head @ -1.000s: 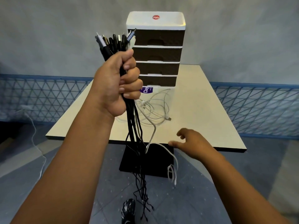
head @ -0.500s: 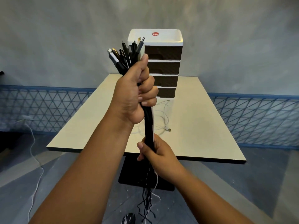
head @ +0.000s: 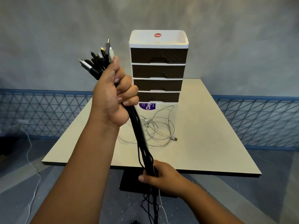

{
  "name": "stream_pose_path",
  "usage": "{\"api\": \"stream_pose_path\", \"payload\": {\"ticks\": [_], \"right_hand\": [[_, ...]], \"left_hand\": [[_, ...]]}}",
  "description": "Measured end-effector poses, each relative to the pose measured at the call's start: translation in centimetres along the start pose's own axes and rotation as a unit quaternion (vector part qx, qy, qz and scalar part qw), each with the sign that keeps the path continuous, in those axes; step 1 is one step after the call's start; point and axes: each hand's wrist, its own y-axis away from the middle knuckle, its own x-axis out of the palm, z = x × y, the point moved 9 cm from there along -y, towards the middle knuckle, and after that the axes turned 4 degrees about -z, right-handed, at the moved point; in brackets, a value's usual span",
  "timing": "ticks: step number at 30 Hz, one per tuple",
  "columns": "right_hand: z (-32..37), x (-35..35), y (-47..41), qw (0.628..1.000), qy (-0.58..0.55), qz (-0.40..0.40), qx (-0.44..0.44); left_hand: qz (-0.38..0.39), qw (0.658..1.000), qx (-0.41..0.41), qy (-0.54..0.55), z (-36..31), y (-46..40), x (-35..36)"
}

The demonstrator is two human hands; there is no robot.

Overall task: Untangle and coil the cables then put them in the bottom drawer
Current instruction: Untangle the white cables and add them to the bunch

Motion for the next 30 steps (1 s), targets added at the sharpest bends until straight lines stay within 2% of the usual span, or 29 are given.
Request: {"api": "stream_pose_path", "payload": {"ticks": [2,6,8,10,12,14,19,21,23,26,28,30], "right_hand": [[-1.1,0.0,-1.1,0.995,0.089,0.043,-0.004],[-1.9,-2.8,-4.9,0.991,0.103,0.072,0.048],[-1.2,-5.3,-7.4,0.993,0.105,0.016,0.054],[-0.4,-8.4,-10.1,0.988,0.109,-0.092,0.055],[0.2,-11.2,-12.2,0.965,0.160,-0.202,0.051],[0.4,-12.8,-14.4,0.940,0.227,-0.250,0.052],[-2.3,-12.4,-18.9,0.884,0.415,-0.184,0.109],[-3.4,-12.5,-19.8,0.865,0.453,-0.166,0.136],[-3.6,-13.2,-20.3,0.877,0.429,-0.153,0.155],[-2.5,-15.3,-20.4,0.925,0.291,-0.146,0.194],[-0.9,-16.9,-19.8,0.953,0.122,-0.185,0.205],[1.0,-18.0,-19.0,0.947,-0.111,-0.236,0.187]], "left_hand": [[-0.004,1.000,-0.004,0.003,-0.2,-1.5,-1.4],[-0.014,1.000,-0.023,0.003,0.2,-4.9,-4.1],[-0.020,0.999,-0.037,0.005,0.8,-6.5,-5.2],[-0.023,0.998,-0.054,0.008,1.3,-8.1,-6.2],[-0.026,0.997,-0.068,0.012,1.7,-9.5,-7.3],[-0.027,0.996,-0.084,0.017,2.1,-10.9,-8.4],[-0.039,0.991,-0.124,0.019,3.3,-13.5,-11.1],[-0.048,0.988,-0.142,0.025,3.8,-14.4,-12.1],[-0.055,0.986,-0.157,0.030,4.3,-15.1,-12.9],[-0.061,0.982,-0.175,0.034,5.0,-16.0,-13.9],[-0.066,0.979,-0.191,0.037,5.4,-16.5,-14.5],[-0.070,0.976,-0.205,0.035,6.0,-16.9,-14.8]]}}
